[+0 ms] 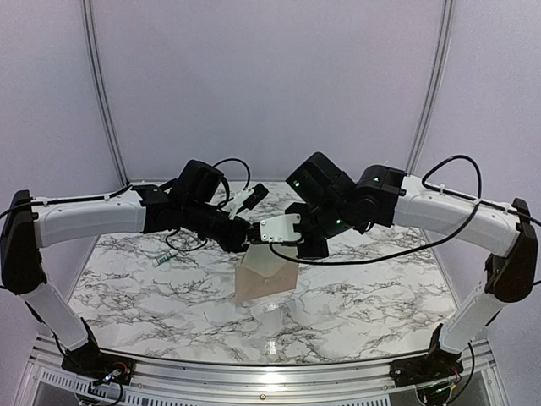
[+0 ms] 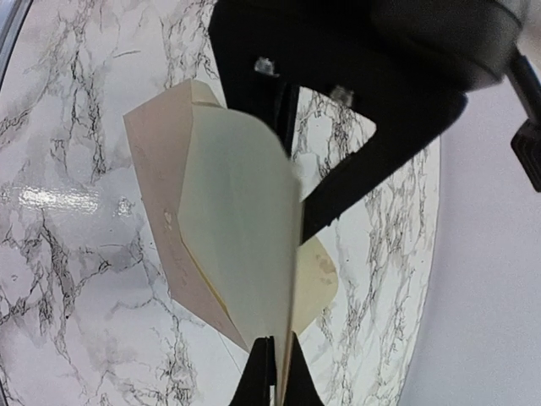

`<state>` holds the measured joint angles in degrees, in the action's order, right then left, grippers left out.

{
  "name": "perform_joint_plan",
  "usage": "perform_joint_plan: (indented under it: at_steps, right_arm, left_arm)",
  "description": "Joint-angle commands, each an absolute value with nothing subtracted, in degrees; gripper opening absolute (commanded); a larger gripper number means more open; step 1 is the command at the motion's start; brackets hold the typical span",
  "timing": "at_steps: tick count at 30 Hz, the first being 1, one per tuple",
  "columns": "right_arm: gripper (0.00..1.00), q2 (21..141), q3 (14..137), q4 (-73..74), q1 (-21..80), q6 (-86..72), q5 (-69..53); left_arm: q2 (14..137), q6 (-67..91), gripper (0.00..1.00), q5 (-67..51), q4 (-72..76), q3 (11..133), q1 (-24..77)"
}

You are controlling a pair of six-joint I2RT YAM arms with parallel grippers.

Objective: Place the letter into the envelope and seal it

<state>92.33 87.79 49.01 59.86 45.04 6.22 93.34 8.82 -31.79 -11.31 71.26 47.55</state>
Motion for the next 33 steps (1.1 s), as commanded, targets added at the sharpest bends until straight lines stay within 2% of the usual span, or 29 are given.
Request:
perform_joint_plan:
  at_steps: [1,25,33]
  right_arm:
    - [0.00,88.9,86.7,43.4,60.4,44.8,9.1]
    - [0.00,88.8,81.8,37.2,60.3,47.2,12.5]
    - [0.00,91.6,82.9,40.3,60.3,49.1,10.4]
  left_arm:
    - [93.3,10.9,0.00,-34.1,-8.5,72.3,46.6]
    - [93.6,15.8,0.00,-39.2,-2.9,70.6,44.7]
    - [93.6,15.7,0.00,-40.4,-2.6,70.1,44.7]
